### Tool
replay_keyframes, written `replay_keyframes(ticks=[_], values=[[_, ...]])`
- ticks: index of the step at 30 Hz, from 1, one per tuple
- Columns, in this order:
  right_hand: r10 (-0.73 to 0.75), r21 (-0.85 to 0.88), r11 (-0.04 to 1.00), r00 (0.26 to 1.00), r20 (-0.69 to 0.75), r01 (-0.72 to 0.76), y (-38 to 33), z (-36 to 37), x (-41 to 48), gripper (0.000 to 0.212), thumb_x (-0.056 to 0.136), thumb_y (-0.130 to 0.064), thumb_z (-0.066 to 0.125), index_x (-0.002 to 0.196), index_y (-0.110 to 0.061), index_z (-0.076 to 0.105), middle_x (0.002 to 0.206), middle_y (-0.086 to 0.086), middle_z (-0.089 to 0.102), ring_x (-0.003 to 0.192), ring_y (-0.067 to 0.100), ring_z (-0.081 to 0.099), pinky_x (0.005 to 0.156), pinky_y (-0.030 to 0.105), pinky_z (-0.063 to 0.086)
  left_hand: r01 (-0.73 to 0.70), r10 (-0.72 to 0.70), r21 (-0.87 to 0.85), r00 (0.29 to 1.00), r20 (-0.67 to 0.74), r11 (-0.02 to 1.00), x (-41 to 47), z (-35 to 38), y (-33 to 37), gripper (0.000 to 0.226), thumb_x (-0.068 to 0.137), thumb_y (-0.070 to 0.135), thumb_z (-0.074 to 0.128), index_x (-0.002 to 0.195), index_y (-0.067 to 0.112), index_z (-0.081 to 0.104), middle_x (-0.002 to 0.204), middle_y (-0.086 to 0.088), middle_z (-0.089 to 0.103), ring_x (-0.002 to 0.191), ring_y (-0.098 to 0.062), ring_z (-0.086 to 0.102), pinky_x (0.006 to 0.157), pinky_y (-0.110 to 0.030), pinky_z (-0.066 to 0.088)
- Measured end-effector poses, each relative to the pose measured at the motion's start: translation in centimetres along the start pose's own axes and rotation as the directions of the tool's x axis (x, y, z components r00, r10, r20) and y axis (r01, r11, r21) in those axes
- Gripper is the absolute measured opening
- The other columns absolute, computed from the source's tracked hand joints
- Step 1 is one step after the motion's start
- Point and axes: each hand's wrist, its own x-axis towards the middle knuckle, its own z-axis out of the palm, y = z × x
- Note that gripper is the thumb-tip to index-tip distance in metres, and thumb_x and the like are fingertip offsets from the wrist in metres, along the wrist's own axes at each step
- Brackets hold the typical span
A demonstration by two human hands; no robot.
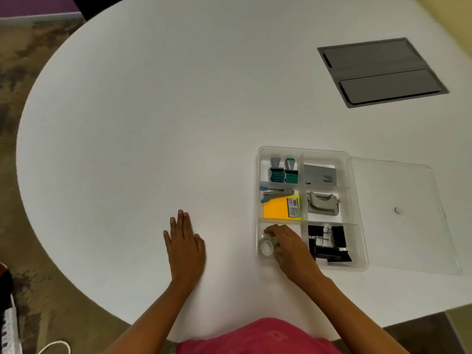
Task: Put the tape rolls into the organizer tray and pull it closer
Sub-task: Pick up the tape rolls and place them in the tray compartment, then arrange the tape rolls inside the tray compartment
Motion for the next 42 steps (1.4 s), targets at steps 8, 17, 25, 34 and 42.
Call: replay_keyframes(ticks=[8,17,25,34,42], values=[[-0.010,-0.019,1.000,0.972,-0.236,0.006,0.8,-1.6,-0.1,0.036,0.073,0.019,0.063,0.102,-0.002,0.066,0.102,0.016,0.065,0.094,0.030,0.059,0.075,0.037,0.052,-0.148,0.149,-0.199,0.989,-0.009,0.969,-1.1,-2.2,5.6,0.035,0.087,0.006,0.053,0.120,0.015,0.061,0.128,-0.006,0.054,0.114,-0.025,0.053,0.096,-0.031,0.032],[0.238,-0.320,0.887,0.924,-0.300,-0.333,2.9,-1.4,-1.2,0.019,0.081,-0.007,0.072,0.100,-0.010,0.072,0.141,0.021,0.043,0.125,0.039,0.040,0.096,0.043,0.042,-0.614,0.619,-0.073,0.779,0.104,0.786,-2.8,-1.9,12.4,0.019,0.087,0.018,0.060,0.102,0.019,0.072,0.102,-0.003,0.069,0.094,-0.023,0.061,0.076,-0.034,0.049],[0.264,-0.427,0.842,0.942,-0.207,-0.330,3.3,0.0,-2.1,0.014,0.092,-0.018,0.060,0.101,-0.022,0.069,0.161,0.011,-0.005,0.145,0.040,0.008,0.113,0.046,0.022,-0.691,0.675,0.144,0.723,0.147,0.708,-3.1,-0.2,14.3,0.019,0.073,0.019,0.075,0.091,0.017,0.076,0.093,-0.001,0.072,0.085,-0.019,0.065,0.066,-0.030,0.053],[0.208,-0.450,0.843,0.950,-0.232,-0.294,2.8,-0.4,-2.6,0.014,0.064,-0.007,0.086,0.060,-0.012,0.073,0.149,0.020,0.038,0.129,0.050,0.042,0.098,0.058,0.043,-0.663,0.641,0.127,0.748,0.174,0.738,-2.8,-0.2,13.4,0.033,0.059,0.023,0.088,0.089,0.018,0.076,0.091,-0.003,0.072,0.079,-0.021,0.066,0.063,-0.032,0.054],[0.099,-0.337,0.916,0.936,-0.339,-0.219,1.8,-0.9,-1.1,0.035,0.051,0.002,0.090,0.080,-0.010,0.074,0.127,0.026,0.059,0.111,0.047,0.057,0.083,0.052,0.052,-0.547,0.541,0.025,0.833,0.115,0.837,-2.5,-0.1,12.9,0.033,0.077,0.027,0.074,0.109,0.019,0.068,0.116,-0.008,0.063,0.103,-0.026,0.058,0.081,-0.031,0.046]])
